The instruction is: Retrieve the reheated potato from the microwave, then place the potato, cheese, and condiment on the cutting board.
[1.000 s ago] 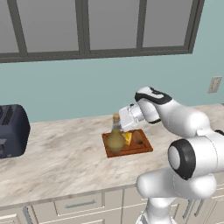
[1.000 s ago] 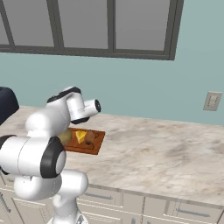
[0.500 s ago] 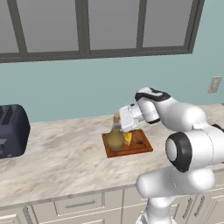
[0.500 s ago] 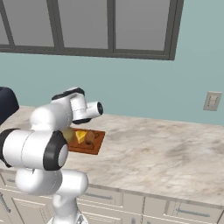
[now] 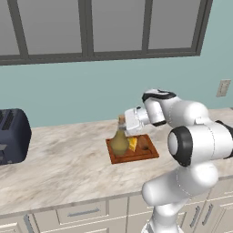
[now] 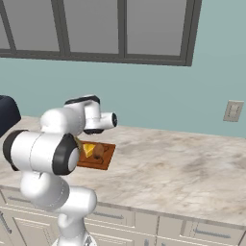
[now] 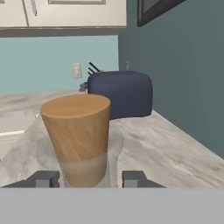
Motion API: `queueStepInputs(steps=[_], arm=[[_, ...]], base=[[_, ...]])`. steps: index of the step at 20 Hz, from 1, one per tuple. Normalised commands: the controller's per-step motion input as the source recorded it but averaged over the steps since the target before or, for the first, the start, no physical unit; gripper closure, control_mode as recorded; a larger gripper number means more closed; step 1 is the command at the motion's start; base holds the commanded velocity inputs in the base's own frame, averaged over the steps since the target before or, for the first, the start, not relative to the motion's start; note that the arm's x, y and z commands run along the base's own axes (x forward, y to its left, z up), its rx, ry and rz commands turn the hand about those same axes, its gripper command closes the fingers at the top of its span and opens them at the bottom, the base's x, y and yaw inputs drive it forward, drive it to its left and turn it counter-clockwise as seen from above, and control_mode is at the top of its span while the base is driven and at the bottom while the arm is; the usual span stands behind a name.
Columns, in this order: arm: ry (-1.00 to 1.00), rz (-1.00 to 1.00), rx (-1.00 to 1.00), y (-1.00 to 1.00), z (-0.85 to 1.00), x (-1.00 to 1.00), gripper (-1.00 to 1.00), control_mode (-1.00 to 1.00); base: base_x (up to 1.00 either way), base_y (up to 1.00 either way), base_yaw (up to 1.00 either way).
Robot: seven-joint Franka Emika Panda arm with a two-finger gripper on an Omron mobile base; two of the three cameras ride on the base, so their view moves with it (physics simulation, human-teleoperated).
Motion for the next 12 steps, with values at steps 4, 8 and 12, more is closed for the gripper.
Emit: queueStepInputs(steps=[4,8,12], arm=[[0.0,0.0,0.01,-0.15,-0.1,0.02,1.0,-1.0],[0.0,0.0,0.0,-0.18,-0.01,-0.1,1.0,-1.0],[-0.03,0.0,-0.01,-0.18,0.0,-0.18,1.0,-1.0]], base=[[0.0,0.0,0.0],[0.0,0.0,0.0],[0.0,0.0,0.0]])
